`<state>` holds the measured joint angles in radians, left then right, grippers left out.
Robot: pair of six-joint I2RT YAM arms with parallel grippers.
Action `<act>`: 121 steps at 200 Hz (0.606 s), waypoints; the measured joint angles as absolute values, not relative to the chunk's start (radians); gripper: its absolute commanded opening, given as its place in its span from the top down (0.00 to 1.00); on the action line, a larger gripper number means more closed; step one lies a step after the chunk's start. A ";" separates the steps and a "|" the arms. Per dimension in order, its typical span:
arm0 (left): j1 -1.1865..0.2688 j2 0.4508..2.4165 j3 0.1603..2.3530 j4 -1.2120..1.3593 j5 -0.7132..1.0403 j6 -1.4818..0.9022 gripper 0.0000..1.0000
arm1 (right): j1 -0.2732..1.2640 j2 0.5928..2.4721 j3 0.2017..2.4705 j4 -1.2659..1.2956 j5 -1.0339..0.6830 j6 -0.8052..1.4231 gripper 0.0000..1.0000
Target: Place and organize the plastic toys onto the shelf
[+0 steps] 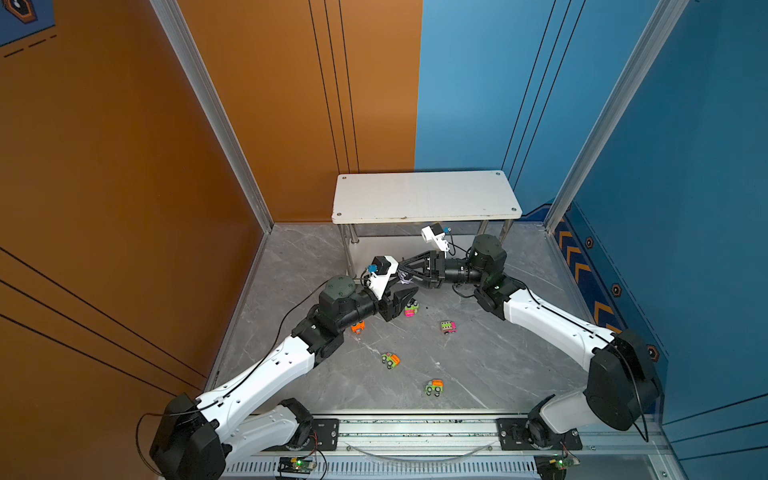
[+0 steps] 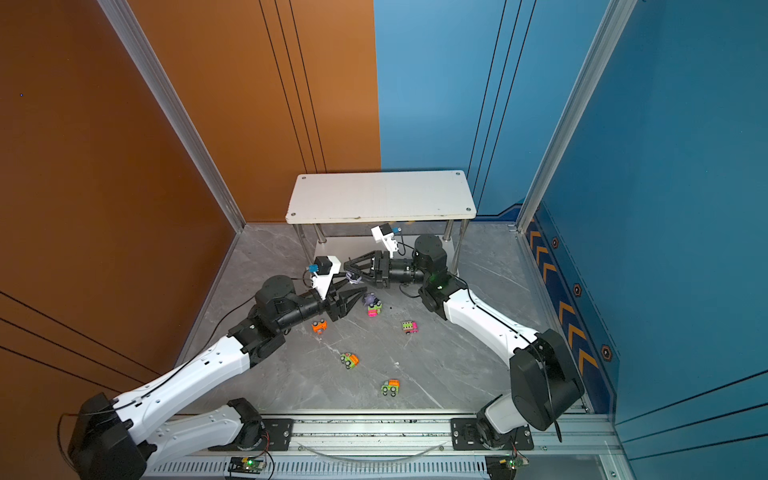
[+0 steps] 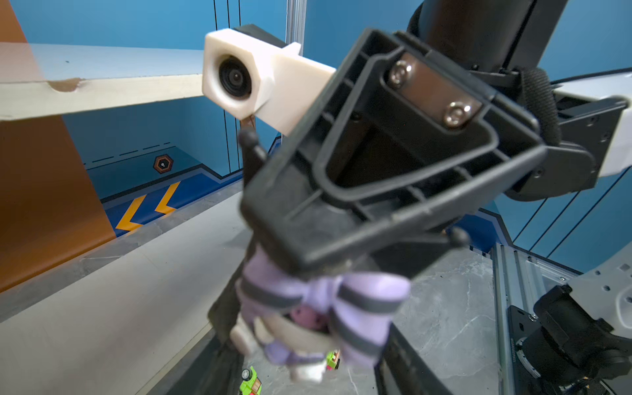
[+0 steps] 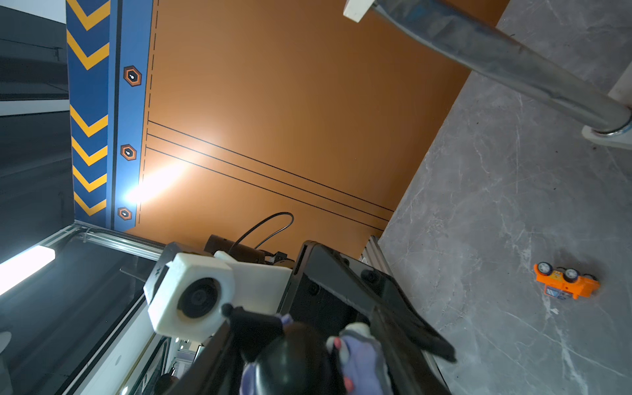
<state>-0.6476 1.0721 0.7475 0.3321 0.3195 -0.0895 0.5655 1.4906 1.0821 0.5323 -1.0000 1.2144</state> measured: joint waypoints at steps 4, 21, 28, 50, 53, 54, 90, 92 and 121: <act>-0.647 1.069 0.748 0.332 0.319 -0.091 0.40 | 0.567 1.491 1.082 0.537 -1.002 1.218 0.58; -0.635 1.047 0.748 0.333 0.320 -0.091 0.39 | 0.574 1.491 1.082 0.554 -1.008 1.229 0.58; -0.630 1.036 0.748 0.336 0.323 -0.091 0.39 | 0.576 1.491 1.082 0.556 -1.012 1.230 0.58; -0.619 0.997 0.748 0.352 0.324 -0.085 0.36 | 0.580 1.497 1.082 0.554 -1.018 1.232 0.58; -0.618 0.990 0.748 0.352 0.324 -0.082 0.36 | 0.580 1.498 1.082 0.554 -1.018 1.232 0.58; -0.618 0.988 0.748 0.352 0.324 -0.083 0.36 | 0.581 1.499 1.082 0.554 -1.018 1.232 0.58; -0.614 0.944 0.748 0.352 0.328 -0.067 0.30 | 0.583 1.502 1.082 0.553 -1.019 1.232 0.58; -0.614 0.944 0.748 0.352 0.329 -0.067 0.30 | 0.584 1.502 1.082 0.553 -1.019 1.232 0.58; -0.614 0.955 0.748 0.352 0.350 -0.067 0.29 | 0.591 1.503 1.083 0.553 -1.022 1.232 0.58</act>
<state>-0.6140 0.9554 0.7475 0.3515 0.3504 -0.0669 0.5911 1.5028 1.0828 0.5533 -1.0222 1.2320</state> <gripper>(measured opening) 0.699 0.558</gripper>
